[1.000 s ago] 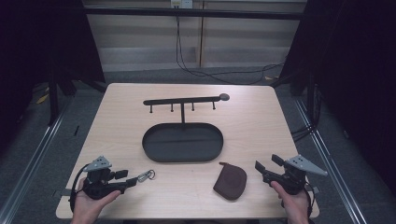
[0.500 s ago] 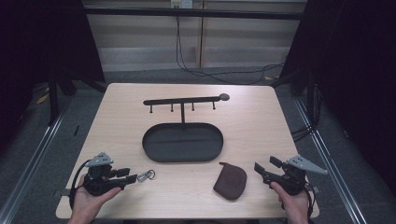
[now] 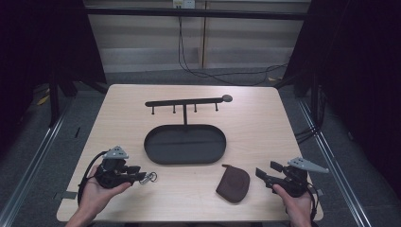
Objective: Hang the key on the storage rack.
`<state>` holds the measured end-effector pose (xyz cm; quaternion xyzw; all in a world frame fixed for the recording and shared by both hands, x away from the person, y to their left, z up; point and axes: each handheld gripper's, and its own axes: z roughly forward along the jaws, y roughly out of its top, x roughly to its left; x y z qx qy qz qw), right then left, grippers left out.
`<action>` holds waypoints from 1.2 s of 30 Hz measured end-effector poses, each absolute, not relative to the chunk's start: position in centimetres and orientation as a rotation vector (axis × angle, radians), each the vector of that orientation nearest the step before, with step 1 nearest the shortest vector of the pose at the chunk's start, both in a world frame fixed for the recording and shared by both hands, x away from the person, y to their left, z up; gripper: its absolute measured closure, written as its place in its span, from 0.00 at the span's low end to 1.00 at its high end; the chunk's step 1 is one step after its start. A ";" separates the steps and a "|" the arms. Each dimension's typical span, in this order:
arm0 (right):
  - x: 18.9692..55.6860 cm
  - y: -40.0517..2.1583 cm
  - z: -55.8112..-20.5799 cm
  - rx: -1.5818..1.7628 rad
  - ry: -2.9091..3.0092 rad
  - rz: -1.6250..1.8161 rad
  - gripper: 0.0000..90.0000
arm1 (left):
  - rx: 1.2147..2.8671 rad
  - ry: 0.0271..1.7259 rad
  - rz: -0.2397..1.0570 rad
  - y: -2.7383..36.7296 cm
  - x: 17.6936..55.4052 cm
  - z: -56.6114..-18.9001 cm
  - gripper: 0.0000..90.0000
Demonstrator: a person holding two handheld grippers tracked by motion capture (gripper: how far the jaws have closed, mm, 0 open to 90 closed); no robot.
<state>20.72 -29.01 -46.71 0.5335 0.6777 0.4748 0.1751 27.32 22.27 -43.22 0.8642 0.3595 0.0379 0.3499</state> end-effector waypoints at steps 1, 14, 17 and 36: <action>20.7 -29.0 -46.7 1.511 1.920 1.345 0.28 | 2.239 0.931 0.098 22.3 27.3 -43.2 0.70; 20.8 -29.0 -46.8 1.523 1.936 1.335 0.27 | 2.365 0.942 0.071 19.9 28.5 -44.0 0.56; 20.9 -28.9 -46.9 1.525 1.942 1.335 0.27 | 2.381 0.951 0.058 19.4 29.0 -44.0 0.56; 21.0 -28.8 -47.0 1.534 1.956 1.332 0.26 | 2.529 0.886 -0.019 17.6 31.5 -44.9 0.66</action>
